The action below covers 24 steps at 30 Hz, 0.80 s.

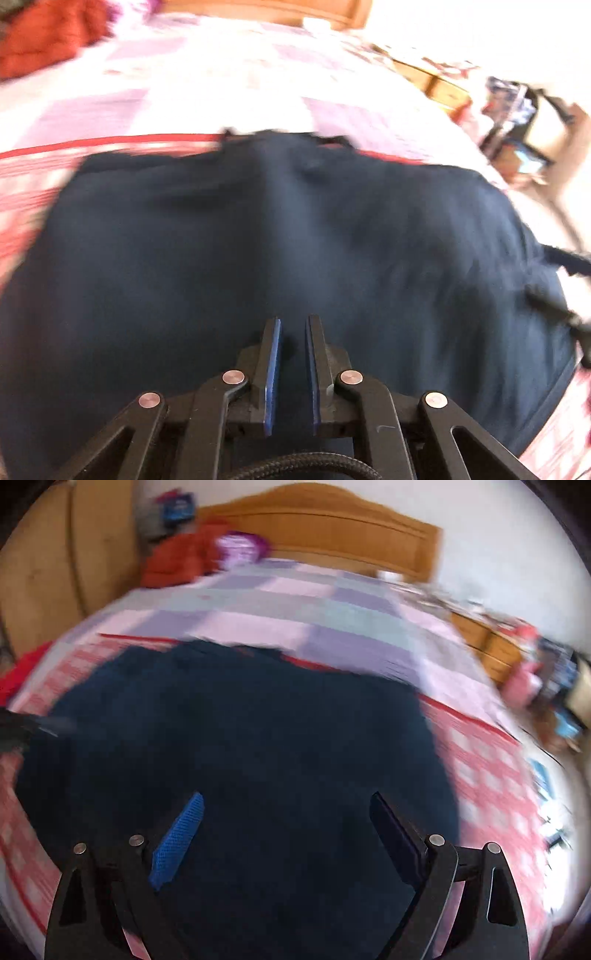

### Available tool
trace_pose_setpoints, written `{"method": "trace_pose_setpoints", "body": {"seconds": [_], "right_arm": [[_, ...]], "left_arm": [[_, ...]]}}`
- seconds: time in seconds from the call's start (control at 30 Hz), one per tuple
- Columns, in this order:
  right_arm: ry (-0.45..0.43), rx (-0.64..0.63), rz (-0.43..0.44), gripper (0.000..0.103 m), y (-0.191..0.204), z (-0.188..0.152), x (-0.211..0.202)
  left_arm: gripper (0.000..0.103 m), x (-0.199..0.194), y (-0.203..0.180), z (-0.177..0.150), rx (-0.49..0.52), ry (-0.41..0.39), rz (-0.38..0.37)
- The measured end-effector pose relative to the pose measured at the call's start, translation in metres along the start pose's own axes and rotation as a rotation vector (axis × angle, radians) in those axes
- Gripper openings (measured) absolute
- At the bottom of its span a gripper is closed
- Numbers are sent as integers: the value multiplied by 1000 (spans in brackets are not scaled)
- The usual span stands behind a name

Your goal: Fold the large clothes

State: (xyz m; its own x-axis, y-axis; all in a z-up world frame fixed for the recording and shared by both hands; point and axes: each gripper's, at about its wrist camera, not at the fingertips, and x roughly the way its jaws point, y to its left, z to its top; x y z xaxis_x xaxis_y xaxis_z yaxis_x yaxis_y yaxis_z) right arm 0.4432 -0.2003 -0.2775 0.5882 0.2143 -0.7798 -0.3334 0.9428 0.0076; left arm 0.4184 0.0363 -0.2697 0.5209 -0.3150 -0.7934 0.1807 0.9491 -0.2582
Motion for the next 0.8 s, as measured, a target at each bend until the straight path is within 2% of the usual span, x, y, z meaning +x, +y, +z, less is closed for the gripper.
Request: {"method": "trace_pose_setpoints", "body": {"seconds": [0.07,0.13,0.2,0.23,0.27,0.3,0.37,0.43,0.5,0.53,0.6,0.67,0.73,0.8], "right_arm": [[13,-16,28,94,17,34,35],[44,-48,-4,93,35,43,53],[129,-68,-63,93,33,46,92],[155,-76,-91,94,26,42,99],[160,-73,-82,95,12,44,106],[155,-66,-98,95,-5,46,107],[165,-3,-195,98,-49,46,112],[179,101,-193,98,-91,39,107],[189,157,-228,98,-119,35,104],[201,177,-249,98,-131,32,103],[221,231,-238,98,-151,26,104],[235,269,-288,103,-162,21,102],[225,345,-280,103,-173,15,95],[186,339,-330,103,-163,17,84]], "left_arm": [[9,34,-9,23,7,46,-20],[8,58,-4,38,-17,79,-3],[9,71,18,46,-50,99,-7],[8,74,28,49,-38,101,11],[7,77,39,51,-11,101,47],[7,77,50,52,12,98,98],[7,75,71,54,12,94,186],[7,74,113,56,-55,100,221],[7,71,141,57,-119,93,255],[7,72,146,56,-113,92,281],[7,74,155,54,-96,105,312],[7,73,162,54,-101,107,342],[7,63,169,52,-157,100,345],[8,53,163,56,-174,64,341]]}}
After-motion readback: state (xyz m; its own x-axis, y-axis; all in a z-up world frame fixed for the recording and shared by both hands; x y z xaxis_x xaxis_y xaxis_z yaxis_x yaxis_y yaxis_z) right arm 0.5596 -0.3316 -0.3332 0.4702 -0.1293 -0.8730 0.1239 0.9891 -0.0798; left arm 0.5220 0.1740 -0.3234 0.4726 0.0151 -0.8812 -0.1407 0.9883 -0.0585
